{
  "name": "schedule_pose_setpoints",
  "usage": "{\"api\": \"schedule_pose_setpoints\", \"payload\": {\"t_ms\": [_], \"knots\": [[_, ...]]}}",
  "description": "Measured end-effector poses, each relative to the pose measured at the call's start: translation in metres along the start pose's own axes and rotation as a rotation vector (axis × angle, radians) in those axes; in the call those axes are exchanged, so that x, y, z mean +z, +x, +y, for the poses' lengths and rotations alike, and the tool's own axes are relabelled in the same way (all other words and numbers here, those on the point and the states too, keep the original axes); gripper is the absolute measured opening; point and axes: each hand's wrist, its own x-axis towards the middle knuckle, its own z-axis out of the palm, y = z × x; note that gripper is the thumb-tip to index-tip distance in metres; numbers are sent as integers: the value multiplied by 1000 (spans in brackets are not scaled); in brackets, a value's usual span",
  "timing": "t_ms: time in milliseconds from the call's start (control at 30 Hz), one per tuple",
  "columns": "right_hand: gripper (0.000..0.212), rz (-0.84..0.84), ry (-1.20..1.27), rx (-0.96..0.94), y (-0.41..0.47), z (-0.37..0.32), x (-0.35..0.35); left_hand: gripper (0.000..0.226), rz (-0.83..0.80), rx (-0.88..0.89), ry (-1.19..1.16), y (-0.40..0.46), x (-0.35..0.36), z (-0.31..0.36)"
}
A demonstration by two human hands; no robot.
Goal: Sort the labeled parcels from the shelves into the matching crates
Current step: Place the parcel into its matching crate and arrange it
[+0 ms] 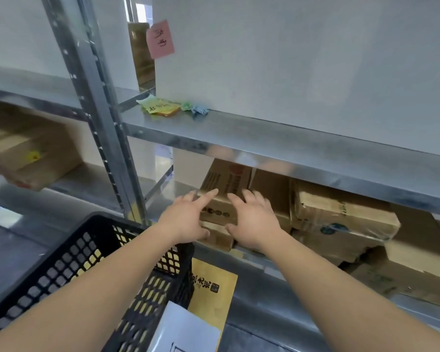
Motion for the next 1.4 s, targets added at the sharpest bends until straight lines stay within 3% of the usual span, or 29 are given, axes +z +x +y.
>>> {"api": "schedule_pose_setpoints", "payload": {"t_ms": [167, 300, 400, 567, 633, 700, 867, 1000, 1067, 1133, 1200, 1333, 1400], "knots": [[86, -76, -104, 48, 44, 6, 5, 110, 12, -42, -26, 48, 12, -8], [86, -106, -147, 80, 64, 13, 17, 98, 12, -31, -183, 73, 26, -18], [74, -80, -121, 84, 74, 12, 24, 84, 55, -35, -330, 80, 34, -25], [33, 34, 71, 92, 76, -6, 24, 25, 265, -198, -554, 84, 33, -25], [28, 119, 94, 100, 78, -12, 21, 18, 307, -258, -533, 83, 32, -28], [21, 153, 139, 126, 82, -17, 18, 31, 284, -277, -593, 81, 31, -33], [63, 45, 287, 174, 93, -21, 2, 89, 205, -295, -739, 73, 23, -37], [42, 18, 382, 170, 99, -24, -15, 109, 136, -290, -843, 63, 14, -44], [59, 21, 460, 122, 94, -24, -19, 104, 125, -255, -803, 51, 6, -45], [88, -17, 539, 56, 84, -24, -20, 87, 172, -220, -665, 36, -1, -46], [103, -64, 548, 30, 72, -25, -17, 68, 234, -193, -554, 17, -5, -47], [103, -9, 549, -32, 49, -28, -18, 52, 351, -182, -461, -19, -14, -34], [93, 54, 576, -85, 40, -29, -21, 43, 411, -201, -450, -32, -16, -26]]}}
